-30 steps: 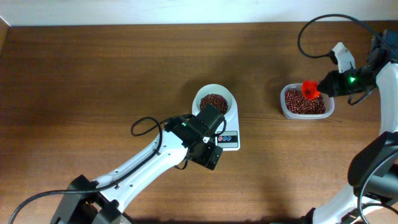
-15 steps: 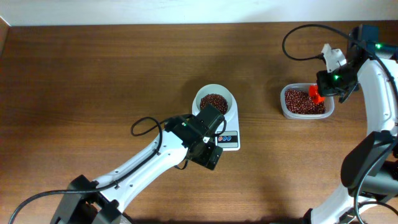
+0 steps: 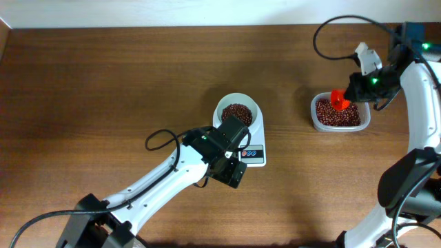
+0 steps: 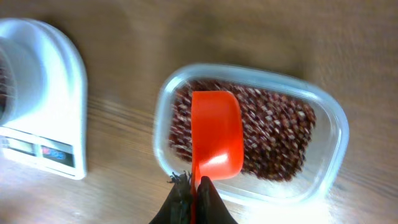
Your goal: Scoop item into bowl and weigh 50g on scale
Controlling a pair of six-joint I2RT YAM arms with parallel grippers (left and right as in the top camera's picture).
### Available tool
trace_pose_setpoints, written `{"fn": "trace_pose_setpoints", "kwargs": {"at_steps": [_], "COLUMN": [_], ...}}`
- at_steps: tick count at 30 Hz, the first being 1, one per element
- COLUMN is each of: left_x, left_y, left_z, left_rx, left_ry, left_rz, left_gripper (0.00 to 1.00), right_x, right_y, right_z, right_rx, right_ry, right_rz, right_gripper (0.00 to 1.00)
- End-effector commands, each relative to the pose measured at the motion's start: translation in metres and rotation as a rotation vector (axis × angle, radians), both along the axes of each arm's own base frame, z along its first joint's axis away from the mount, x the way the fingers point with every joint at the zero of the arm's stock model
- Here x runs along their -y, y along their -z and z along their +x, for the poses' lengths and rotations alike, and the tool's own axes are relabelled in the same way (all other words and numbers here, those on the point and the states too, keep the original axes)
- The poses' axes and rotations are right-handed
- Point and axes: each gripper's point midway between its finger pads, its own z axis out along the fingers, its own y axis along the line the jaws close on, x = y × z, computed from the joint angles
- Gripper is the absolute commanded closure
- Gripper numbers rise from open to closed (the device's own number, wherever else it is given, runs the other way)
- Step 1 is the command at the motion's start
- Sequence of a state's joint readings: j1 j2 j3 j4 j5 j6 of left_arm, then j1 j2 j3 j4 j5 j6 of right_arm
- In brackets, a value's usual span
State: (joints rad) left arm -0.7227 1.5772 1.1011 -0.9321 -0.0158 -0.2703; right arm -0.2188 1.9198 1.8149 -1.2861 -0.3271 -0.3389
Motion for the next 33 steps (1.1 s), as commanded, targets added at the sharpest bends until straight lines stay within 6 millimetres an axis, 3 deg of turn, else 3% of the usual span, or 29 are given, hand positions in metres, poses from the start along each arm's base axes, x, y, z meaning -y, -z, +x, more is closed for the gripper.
{"fn": "trace_pose_setpoints", "kwargs": {"at_steps": [1, 5, 15, 19, 24, 27, 33], "left_x": [-0.002, -0.002, -0.002, -0.002, -0.002, -0.002, -0.002], "left_y": [-0.001, -0.001, -0.001, -0.001, -0.001, -0.001, -0.001], "left_z": [-0.001, -0.001, -0.001, -0.001, -0.001, -0.001, -0.001], "left_rx": [0.009, 0.009, 0.009, 0.009, 0.009, 0.009, 0.009], "left_ry": [0.003, 0.003, 0.003, 0.003, 0.003, 0.003, 0.003], "left_rz": [0.005, 0.005, 0.005, 0.005, 0.005, 0.005, 0.005], "left_gripper": [0.01, 0.01, 0.01, 0.01, 0.01, 0.01, 0.01], "right_x": [-0.036, -0.077, -0.201, -0.235, -0.244, -0.258, -0.259], "right_y": [-0.046, -0.070, -0.070, -0.062, -0.048, -0.050, -0.051], "right_z": [0.012, 0.017, 0.008, -0.007, -0.007, -0.009, -0.003], "right_rx": [0.104, 0.160, 0.226, 0.267, 0.289, 0.313, 0.342], "right_ry": [-0.047, -0.134, -0.467, -0.666, -0.727, -0.759, -0.763], "right_rz": [0.213, 0.345, 0.287, 0.175, -0.049, -0.045, -0.086], "right_gripper": [0.96, 0.96, 0.96, 0.96, 0.96, 0.96, 0.96]}}
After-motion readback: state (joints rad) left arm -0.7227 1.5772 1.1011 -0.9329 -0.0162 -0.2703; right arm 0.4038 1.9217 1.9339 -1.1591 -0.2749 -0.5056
